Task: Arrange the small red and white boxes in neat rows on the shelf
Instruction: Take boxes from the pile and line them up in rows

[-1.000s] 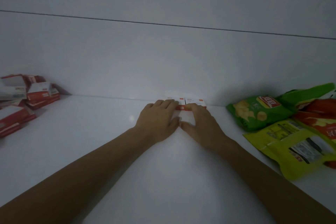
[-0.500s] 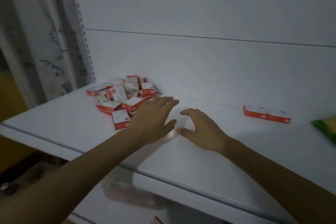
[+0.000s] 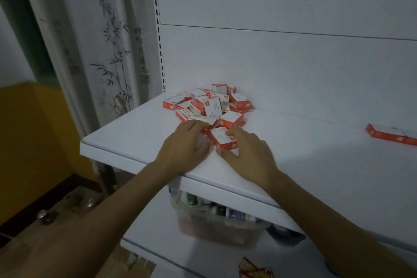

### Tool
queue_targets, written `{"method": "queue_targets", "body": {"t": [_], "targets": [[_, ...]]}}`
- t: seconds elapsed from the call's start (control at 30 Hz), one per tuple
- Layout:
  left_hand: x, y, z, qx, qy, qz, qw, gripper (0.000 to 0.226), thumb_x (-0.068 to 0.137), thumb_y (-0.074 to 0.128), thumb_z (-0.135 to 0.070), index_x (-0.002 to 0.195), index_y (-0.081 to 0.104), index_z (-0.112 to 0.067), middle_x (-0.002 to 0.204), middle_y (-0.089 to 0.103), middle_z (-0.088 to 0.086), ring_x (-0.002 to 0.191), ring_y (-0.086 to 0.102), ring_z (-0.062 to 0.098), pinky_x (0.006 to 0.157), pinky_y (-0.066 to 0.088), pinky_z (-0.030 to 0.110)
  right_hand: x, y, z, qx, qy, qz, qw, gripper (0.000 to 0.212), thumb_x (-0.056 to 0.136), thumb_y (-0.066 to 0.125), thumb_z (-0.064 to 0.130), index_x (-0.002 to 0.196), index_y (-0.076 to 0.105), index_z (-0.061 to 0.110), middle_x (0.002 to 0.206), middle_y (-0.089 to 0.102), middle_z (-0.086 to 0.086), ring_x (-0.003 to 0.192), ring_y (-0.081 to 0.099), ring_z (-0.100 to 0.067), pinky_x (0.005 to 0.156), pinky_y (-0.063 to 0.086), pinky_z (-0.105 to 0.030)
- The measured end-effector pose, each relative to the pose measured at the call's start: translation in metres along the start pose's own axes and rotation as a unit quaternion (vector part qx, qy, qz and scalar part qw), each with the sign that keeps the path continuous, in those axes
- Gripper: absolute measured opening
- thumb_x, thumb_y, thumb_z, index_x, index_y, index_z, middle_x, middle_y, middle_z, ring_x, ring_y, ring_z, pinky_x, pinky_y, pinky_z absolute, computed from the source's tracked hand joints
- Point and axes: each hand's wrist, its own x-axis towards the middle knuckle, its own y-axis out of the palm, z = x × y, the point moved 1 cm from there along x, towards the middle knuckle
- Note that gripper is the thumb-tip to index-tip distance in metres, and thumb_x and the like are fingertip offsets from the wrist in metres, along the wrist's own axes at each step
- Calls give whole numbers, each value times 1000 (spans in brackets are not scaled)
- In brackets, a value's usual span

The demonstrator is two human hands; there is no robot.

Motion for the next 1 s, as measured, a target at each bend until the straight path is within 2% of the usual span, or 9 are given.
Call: {"method": "queue_targets", "body": {"t": [0.2,0.33,0.43,0.53,0.63,0.7,0.77,0.9,1.0], "targets": [[-3,5,7,-5,36,-59,998,48,90,50,-45,133,43,-26,135,50,-7,121,45,13,91,32,21,-1,-2,-3,131,-8,-76,988,35,78,71,27,107,54,17,115,64,1,100,62,-16,81,51,-27],[-3,6,8,-17,35,-39,998,49,91,49,-45,135,41,-27,138,48,-8,121,46,13,92,35,23,2,-3,-2,146,-17,-84,986,46,75,71,8,114,48,16,118,61,-2,106,58,-15,73,45,-11],[-2,8,10,-25,40,-27,999,39,92,47,-42,130,48,-30,130,56,-8,111,53,12,85,41,23,4,-2,0,115,-43,-69,990,50,75,69,3,120,49,13,122,58,-5,110,53,-16,80,40,-9],[-1,9,11,-42,40,-24,998,37,92,49,-40,127,49,-30,122,60,-8,103,58,13,80,42,22,4,-1,0,115,-57,-77,989,53,79,66,3,127,46,12,129,53,-7,116,49,-16,95,42,-20],[0,9,10,-59,41,-13,997,48,91,50,-39,137,37,-30,125,59,-7,106,58,15,84,46,28,3,-1,0,88,-74,-89,989,47,81,63,4,125,48,7,123,52,-11,109,45,-10,88,35,-3],[0,9,11,-56,47,-17,997,49,91,50,-39,137,36,-31,125,59,-8,105,59,14,83,48,29,3,-1,-1,71,-91,-97,988,39,80,59,7,119,53,6,115,54,-12,103,46,-11,84,34,2],[-1,10,12,-52,48,-23,997,44,91,51,-39,133,41,-30,122,60,-8,102,60,13,79,47,26,4,-1,-3,78,-84,-83,990,36,81,59,6,116,53,10,113,56,-10,100,51,-13,81,39,-2],[-2,7,11,-43,51,-15,998,42,91,50,-41,130,45,-29,119,62,-7,100,59,13,77,45,24,3,-2,-1,97,-59,-36,993,40,82,62,9,119,49,18,120,59,-4,106,58,-18,82,53,-25],[-5,3,7,-17,52,-42,998,46,89,51,-45,131,45,-27,125,59,-4,107,57,17,80,46,29,1,-2,2,105,-52,-36,992,40,84,60,8,120,48,19,122,57,-3,108,57,-18,82,52,-22]]}}
